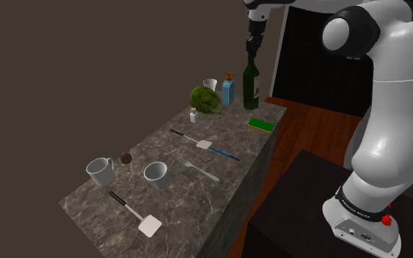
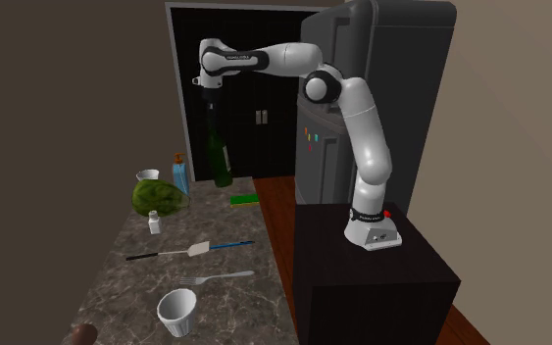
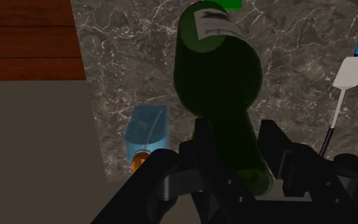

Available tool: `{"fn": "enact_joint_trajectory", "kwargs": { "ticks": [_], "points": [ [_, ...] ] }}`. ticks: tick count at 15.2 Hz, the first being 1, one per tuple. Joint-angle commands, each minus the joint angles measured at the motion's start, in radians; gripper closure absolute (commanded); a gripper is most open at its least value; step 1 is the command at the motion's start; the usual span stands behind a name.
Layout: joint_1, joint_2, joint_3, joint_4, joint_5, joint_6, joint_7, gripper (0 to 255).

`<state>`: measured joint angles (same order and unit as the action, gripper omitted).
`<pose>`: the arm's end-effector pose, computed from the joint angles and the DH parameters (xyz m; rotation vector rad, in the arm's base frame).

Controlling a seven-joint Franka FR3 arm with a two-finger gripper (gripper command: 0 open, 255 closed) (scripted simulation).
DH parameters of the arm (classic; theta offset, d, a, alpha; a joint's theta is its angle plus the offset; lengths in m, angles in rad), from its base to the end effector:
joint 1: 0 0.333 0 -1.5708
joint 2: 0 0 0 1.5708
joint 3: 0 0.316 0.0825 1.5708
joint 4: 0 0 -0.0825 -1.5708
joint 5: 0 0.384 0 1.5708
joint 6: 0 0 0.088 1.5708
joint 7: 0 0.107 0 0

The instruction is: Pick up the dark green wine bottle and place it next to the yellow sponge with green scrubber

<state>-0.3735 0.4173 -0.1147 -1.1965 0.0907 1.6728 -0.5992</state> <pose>0.6163 -0.2981 0.5542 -3.1278 -0.1812 -0.1182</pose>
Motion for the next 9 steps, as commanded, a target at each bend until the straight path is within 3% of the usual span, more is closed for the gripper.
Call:
{"fn": "enact_joint_trajectory", "kwargs": {
  "ticks": [1,3,9],
  "points": [
    [-0.032,0.096,-0.005,0.151,0.014,-0.056,-0.028,255],
    [-0.06,0.184,-0.006,0.293,0.024,-0.112,-0.045,255],
    [-0.05,0.14,-0.007,0.139,0.02,-0.002,-0.051,255]
  ]
}}
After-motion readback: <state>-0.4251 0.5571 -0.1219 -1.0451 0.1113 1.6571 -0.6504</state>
